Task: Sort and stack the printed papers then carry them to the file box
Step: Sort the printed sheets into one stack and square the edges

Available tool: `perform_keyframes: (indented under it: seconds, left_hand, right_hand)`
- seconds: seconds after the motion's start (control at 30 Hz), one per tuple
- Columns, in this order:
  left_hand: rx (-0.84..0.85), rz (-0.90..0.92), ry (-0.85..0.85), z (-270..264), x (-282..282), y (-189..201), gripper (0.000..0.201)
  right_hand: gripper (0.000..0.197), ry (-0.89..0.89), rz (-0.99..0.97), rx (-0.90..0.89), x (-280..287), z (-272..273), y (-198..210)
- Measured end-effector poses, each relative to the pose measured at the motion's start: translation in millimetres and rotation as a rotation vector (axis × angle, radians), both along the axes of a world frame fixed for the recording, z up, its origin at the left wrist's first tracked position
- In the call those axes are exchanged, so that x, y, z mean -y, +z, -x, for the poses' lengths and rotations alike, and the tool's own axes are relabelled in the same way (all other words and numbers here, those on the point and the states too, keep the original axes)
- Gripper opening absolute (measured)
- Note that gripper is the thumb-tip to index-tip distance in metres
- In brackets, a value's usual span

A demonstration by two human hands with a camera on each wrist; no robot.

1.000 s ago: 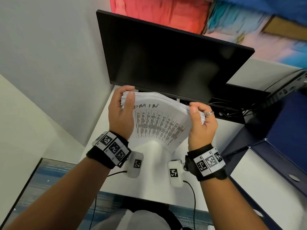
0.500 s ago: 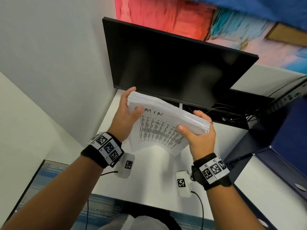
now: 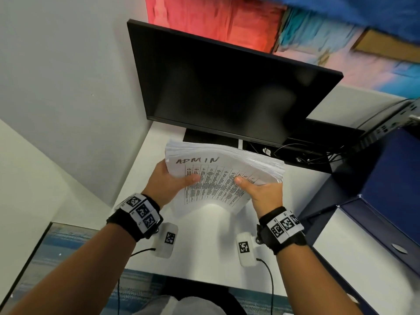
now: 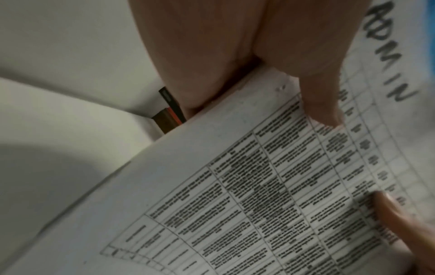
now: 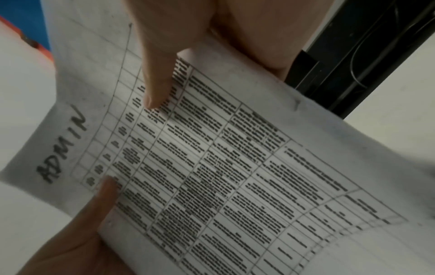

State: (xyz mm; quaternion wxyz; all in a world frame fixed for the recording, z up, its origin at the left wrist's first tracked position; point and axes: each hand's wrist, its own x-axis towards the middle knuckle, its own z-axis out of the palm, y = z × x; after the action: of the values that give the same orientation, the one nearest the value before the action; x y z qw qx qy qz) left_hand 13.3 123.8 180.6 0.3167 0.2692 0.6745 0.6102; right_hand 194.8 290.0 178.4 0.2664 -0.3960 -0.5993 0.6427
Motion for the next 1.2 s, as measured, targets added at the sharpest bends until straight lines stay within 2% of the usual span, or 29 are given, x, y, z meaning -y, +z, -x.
perform_keyframes:
  seconds: [0.17,0.37,0.53,0.6,0.63,0.73,0.8,0.87,0.93,1.0,1.1,1.2]
  left_hand:
    - [-0.002,-0.008,-0.032,2.4,-4.7,2.1,0.045]
    - [-0.049,-0.014,-0.055,6.7,-1.9,8.0,0.043]
    - [-0.056,-0.104,-0.012,6.2,-2.6,18.0,0.071]
    - [-0.063,-0.188,0.025,5.0,-4.3,24.0,0.078]
    - [-0.062,-0.228,0.052,2.6,-6.1,28.3,0.077]
    - [-0.067,-0.319,0.205,-6.8,-14.6,41.0,0.041]
    - [-0.098,-0.344,0.288,-9.7,-19.3,46.6,0.030]
    - [-0.099,-0.359,0.307,-8.6,-22.2,49.1,0.035]
    - [-0.070,-0.382,0.293,-5.8,-22.0,46.8,0.042]
    - [-0.059,-0.399,0.266,-4.8,-22.0,44.6,0.057]
    - [-0.118,-0.367,0.206,-3.7,-21.4,41.0,0.090]
    - [-0.153,-0.335,0.189,0.3,-21.0,37.0,0.081]
  right_hand:
    - [0.085,0.014,-0.009,0.011,-3.9,0.4,-3.2]
    - [0.066,0.085,-0.080,-0.066,2.8,-1.2,8.4]
    - [0.069,0.019,-0.158,-0.223,3.7,3.9,28.0]
    - [0.058,-0.055,-0.176,-0.317,2.8,7.2,37.6]
    - [0.050,-0.092,-0.178,-0.363,4.1,10.4,44.8]
    - [0.028,-0.172,-0.199,-0.405,8.5,16.5,56.0]
    - [0.020,-0.207,-0.171,-0.444,8.5,16.4,57.5]
    - [0.035,-0.193,-0.180,-0.474,9.4,14.9,53.7]
    - [0.070,-0.158,-0.205,-0.480,13.1,12.4,46.7]
    - [0.095,-0.114,-0.185,-0.467,17.5,12.9,41.4]
    - [0.116,-0.101,-0.197,-0.450,22.6,14.1,39.6]
    - [0.119,-0.097,-0.213,-0.428,21.8,11.8,38.7]
